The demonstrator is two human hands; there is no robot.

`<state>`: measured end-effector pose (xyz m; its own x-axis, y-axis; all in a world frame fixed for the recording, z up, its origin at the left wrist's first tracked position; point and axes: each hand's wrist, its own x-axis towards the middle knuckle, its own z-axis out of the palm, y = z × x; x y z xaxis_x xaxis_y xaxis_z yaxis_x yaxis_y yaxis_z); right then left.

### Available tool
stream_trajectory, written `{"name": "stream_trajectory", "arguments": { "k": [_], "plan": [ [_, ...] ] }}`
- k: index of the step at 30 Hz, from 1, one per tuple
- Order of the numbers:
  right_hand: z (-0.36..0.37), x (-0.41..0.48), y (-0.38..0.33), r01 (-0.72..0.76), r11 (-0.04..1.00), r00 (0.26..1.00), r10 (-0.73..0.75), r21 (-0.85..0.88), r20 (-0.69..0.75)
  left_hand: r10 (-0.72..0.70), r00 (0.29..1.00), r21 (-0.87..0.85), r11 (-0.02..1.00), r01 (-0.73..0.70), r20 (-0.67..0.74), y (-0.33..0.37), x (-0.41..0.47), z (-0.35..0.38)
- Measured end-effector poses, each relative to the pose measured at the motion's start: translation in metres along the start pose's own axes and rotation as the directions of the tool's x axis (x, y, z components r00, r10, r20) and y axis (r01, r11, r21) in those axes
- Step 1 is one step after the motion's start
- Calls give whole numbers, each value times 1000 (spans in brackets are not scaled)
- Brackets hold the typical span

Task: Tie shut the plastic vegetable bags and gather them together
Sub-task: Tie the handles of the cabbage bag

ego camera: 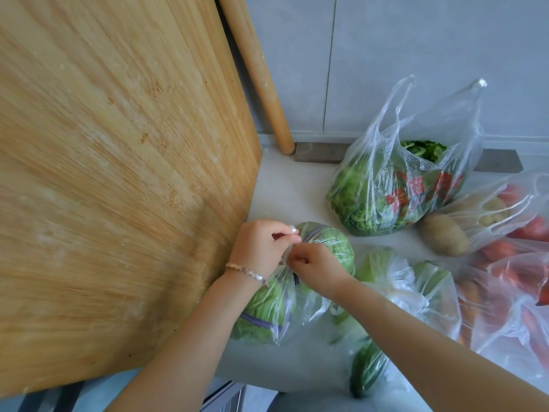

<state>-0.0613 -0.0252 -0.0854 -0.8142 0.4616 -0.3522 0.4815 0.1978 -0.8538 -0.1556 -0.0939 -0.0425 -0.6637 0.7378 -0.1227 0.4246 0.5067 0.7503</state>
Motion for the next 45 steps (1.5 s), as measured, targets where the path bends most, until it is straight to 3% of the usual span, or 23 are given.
{"name": "stream_trajectory", "arguments": {
  "k": [4,9,12,15,21,27,33,36,40,45],
  "plan": [
    [-2,-7,4,-8,996,1000,6,86,26,-133,990,-40,990,135,44,-1,15,5],
    [-2,-5,3,-120,947,991,130,297,-14,-124,981,17,992,123,148,-11,6,6],
    [-3,-3,2,-130,946,990,142,298,-19,-74,987,-59,995,83,146,-18,-8,4],
    [-5,-2,2,-106,938,992,125,331,-36,-119,989,-193,972,133,86,-26,-14,2],
    [-6,-1,3,-76,930,988,120,359,-101,-138,990,-99,985,141,36,-37,-20,5],
    [-6,2,1,-19,978,989,49,207,-141,-105,986,-102,988,118,127,-43,-15,11],
    [-1,5,0,-75,949,969,141,306,-201,-117,988,-121,984,129,99,-44,-10,18],
    [-3,1,3,-50,966,975,103,254,-199,-167,982,-172,968,181,89,-44,-12,20],
    [-4,-6,6,97,995,980,-90,32,-179,-206,973,-184,957,222,102,-44,-8,19],
    [-1,-4,5,316,907,915,-369,-279,-163,-183,971,-221,952,214,156,-46,-8,13]
  ]
}}
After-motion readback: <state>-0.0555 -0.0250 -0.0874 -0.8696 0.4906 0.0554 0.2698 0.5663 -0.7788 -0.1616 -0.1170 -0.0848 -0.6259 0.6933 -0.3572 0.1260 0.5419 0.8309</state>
